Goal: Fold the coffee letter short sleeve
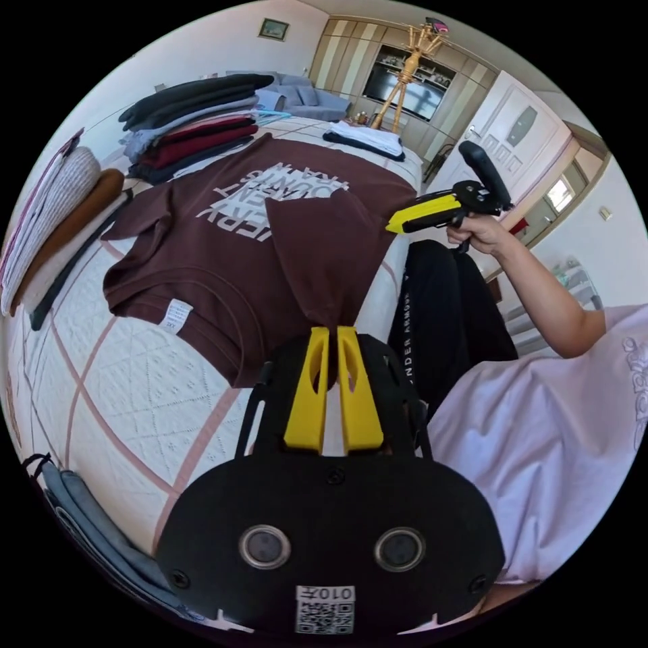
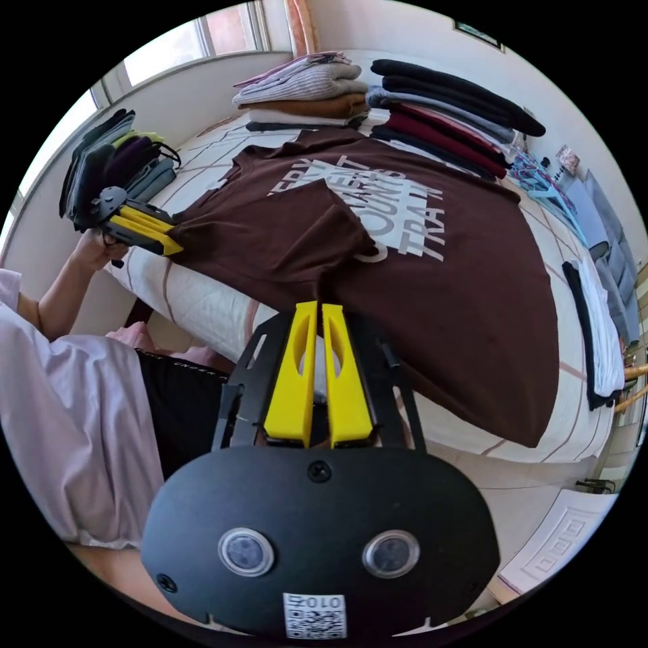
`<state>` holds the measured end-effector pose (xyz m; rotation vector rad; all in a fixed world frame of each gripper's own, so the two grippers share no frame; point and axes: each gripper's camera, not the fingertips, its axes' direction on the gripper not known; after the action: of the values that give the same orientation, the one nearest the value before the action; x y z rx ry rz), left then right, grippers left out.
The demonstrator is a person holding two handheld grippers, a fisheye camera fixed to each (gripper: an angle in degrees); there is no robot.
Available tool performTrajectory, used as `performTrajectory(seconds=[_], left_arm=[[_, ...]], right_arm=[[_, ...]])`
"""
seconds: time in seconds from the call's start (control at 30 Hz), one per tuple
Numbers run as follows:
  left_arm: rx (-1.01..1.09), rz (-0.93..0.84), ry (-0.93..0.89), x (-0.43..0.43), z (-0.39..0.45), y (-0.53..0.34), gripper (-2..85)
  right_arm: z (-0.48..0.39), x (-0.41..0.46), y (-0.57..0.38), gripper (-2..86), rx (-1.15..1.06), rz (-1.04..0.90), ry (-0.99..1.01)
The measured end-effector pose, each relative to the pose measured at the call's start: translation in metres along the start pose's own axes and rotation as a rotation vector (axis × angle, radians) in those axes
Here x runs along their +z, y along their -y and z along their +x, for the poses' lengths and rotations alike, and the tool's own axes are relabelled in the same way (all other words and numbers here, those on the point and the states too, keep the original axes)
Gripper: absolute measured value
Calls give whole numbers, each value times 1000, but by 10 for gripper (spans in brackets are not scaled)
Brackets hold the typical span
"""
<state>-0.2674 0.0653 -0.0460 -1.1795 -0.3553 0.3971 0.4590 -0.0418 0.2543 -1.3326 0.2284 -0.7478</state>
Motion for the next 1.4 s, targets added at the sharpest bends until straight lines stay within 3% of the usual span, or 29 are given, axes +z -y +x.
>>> performTrajectory(seconds=[0.17, 0.33, 0.63, 0.77, 0.87, 1.0, 1.17, 1.4], left_arm=[[-33, -15, -256, -14, -11, -14, 4], [-83, -19, -291, -1, -14, -26, 9], [-11, -148, -136, -11, 19, -30, 65], [13, -115, -8, -32, 35, -26, 77], [-11, -30, 1, -28, 31, 1, 84], [-81, 108, -2, -12, 13, 42, 91], [-121, 82, -12, 23, -3, 89, 95], [-90, 52, -71, 11, 11, 88, 81]], right_arm=[[18, -17, -7, 16, -38, -81, 133], [35, -17, -14, 18, -44, -117, 220], [27, -24, -18, 58, -56, -125, 74], [34, -61, -26, 61, 5, -5, 50], [43, -78, -14, 62, 60, 100, 80], [57, -65, 5, 63, 150, 84, 107], [64, -53, -1, 63, 239, 80, 121], [74, -57, -18, 43, 272, 137, 223]])
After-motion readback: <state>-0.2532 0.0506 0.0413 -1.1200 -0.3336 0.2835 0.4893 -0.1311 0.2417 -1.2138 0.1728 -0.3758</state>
